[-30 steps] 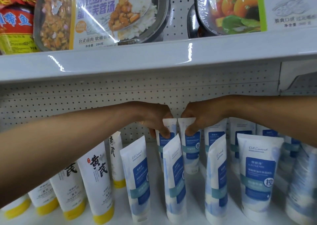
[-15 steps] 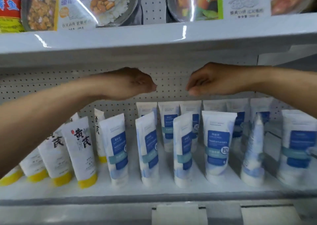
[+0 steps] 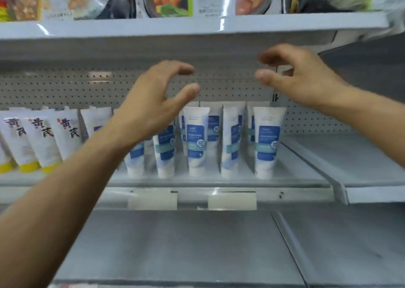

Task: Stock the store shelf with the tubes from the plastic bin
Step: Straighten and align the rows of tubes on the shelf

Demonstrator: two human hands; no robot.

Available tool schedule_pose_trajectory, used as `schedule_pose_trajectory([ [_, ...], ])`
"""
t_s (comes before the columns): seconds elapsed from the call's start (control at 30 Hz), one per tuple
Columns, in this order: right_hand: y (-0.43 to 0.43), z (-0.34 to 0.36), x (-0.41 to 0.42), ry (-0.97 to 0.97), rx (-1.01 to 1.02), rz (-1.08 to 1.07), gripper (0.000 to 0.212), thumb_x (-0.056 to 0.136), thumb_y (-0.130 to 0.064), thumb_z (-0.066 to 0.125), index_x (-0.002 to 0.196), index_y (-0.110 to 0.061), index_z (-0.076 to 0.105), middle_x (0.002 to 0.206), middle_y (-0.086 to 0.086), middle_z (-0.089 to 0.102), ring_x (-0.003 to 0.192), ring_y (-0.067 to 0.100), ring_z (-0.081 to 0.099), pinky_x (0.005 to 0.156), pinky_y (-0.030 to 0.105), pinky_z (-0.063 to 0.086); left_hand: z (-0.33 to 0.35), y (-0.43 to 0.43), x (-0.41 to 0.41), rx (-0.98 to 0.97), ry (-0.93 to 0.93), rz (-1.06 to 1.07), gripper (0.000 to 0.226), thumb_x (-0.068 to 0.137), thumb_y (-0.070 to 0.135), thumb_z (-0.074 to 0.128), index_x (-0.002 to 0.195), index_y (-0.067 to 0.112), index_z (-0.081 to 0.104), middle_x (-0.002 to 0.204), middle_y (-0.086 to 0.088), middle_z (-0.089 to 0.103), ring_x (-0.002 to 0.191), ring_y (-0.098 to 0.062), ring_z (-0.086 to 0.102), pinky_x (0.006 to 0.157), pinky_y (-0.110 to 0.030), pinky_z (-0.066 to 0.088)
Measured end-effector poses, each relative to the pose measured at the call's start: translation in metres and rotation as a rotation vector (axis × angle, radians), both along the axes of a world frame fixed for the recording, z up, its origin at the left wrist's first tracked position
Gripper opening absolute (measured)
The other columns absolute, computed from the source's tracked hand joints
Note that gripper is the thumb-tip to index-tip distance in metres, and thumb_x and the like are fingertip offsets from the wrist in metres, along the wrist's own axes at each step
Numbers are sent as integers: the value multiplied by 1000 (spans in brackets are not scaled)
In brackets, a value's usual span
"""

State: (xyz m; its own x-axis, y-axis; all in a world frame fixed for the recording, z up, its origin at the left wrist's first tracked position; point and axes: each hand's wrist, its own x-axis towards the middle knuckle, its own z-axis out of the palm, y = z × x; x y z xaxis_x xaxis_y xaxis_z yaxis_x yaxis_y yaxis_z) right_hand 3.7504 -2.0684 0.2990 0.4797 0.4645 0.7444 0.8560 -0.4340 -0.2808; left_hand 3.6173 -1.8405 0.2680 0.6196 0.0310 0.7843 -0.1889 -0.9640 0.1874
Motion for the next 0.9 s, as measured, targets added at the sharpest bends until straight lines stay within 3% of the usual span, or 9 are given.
schedule_pose_trajectory([
  [0.13,-34,-48,7,176,211,4,55,83,-37,69,131,-20,47,122,-5,55,109,8,53,92,25,43,-46,-47,-2,-104,-120,-54,44,90,37,58,130,19,51,125,7,53,114,-1,48,97,-20,43],
  [0.23,-38,-89,10,403,302,27,60,78,-40,74,126,-20,44,117,-1,55,101,11,54,89,31,49,-83,-75,9,-231,-48,-15,44,87,38,63,123,19,48,118,7,52,102,-8,56,88,-25,51],
  [0.37,-26,-127,14,573,162,-39,84,68,-50,79,133,-15,38,118,1,52,101,14,55,87,32,48,-121,-92,40,-210,105,144,62,90,39,60,138,13,32,134,-4,45,115,-22,52,84,-25,36],
  [0.43,-21,-134,18,593,111,-61,89,66,-51,80,134,-15,37,119,1,53,104,15,55,85,33,49,-126,-97,54,-237,124,162,69,91,37,60,143,9,25,140,-8,41,124,-24,47,92,-28,37],
  [0.53,-13,-138,22,598,90,-42,79,65,-43,84,126,-16,41,115,-3,58,102,13,59,83,33,51,-126,-98,72,-283,99,192,78,86,39,66,143,7,25,143,-9,39,129,-25,44,99,-34,39],
  [0.63,-7,-144,28,569,40,-27,64,66,-36,84,116,-21,47,109,-7,62,94,9,62,81,34,53,-125,-96,86,-306,82,191,74,79,35,75,134,9,34,133,-7,45,121,-25,49,96,-34,42],
  [0.77,-8,-150,36,575,54,-11,47,74,-28,80,114,-23,54,107,-6,64,92,8,62,77,29,51,-124,-91,96,-481,122,71,62,74,29,81,121,15,42,117,1,60,105,-17,60,91,-32,51],
  [0.9,-14,-155,41,567,83,-46,45,75,-30,77,114,-24,56,104,-6,66,93,13,65,83,37,54,-124,-84,96,-588,174,-23,50,78,27,78,117,21,48,98,14,57,89,-7,60,71,-13,47],
])
